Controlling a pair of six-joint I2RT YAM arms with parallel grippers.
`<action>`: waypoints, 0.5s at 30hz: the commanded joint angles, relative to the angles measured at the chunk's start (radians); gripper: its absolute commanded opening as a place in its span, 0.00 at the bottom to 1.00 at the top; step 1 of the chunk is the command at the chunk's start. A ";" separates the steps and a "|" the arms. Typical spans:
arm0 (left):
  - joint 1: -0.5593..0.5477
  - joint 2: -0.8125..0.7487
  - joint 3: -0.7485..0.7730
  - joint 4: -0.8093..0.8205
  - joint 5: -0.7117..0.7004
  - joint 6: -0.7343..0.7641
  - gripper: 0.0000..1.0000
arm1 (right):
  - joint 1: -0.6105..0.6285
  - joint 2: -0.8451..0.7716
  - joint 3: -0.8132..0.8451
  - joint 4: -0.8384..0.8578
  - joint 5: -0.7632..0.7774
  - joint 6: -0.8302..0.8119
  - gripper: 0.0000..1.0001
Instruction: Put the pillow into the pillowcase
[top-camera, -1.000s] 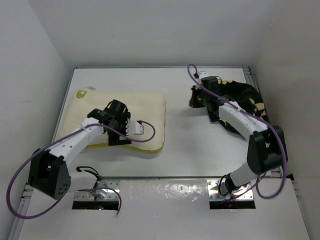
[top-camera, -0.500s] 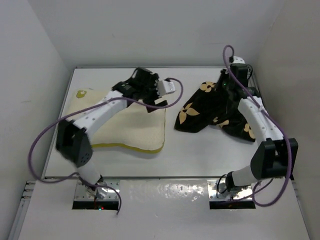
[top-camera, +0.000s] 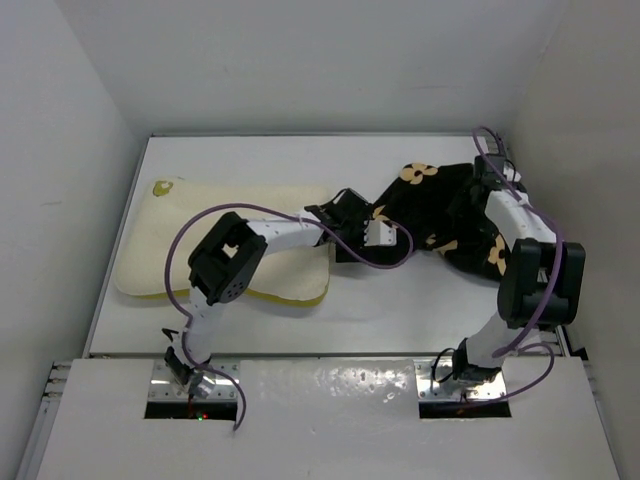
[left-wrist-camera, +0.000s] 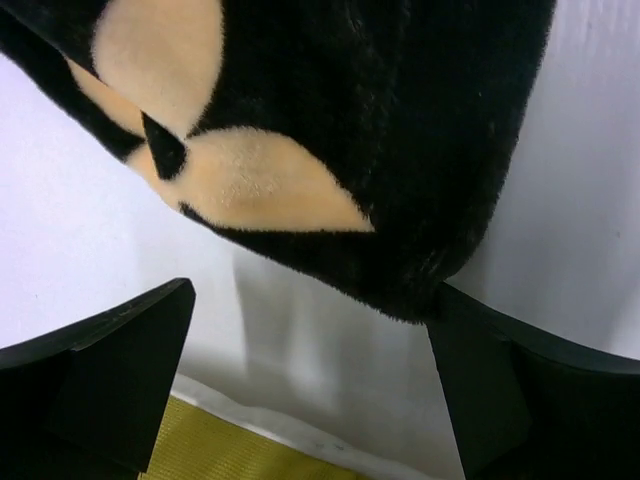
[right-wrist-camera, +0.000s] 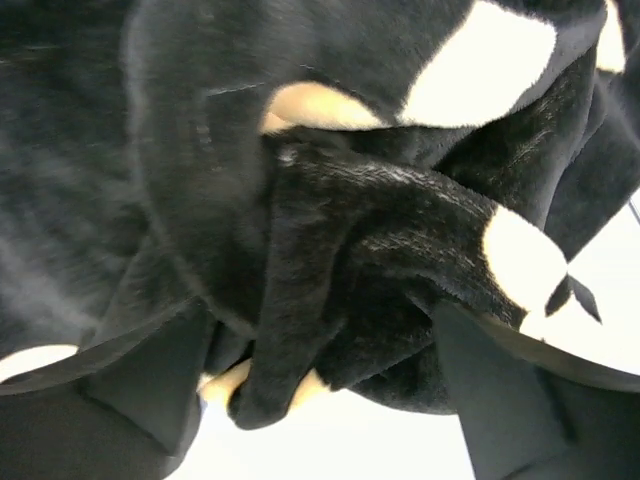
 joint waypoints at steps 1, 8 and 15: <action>-0.010 0.030 -0.059 0.181 -0.042 0.004 1.00 | -0.020 -0.003 -0.041 0.007 0.007 0.040 0.82; -0.010 0.036 -0.121 0.390 0.006 -0.077 0.09 | -0.019 -0.019 -0.011 0.044 -0.017 -0.054 0.00; 0.108 0.029 0.326 0.066 -0.086 -0.344 0.00 | 0.027 -0.167 0.156 0.086 0.010 -0.202 0.00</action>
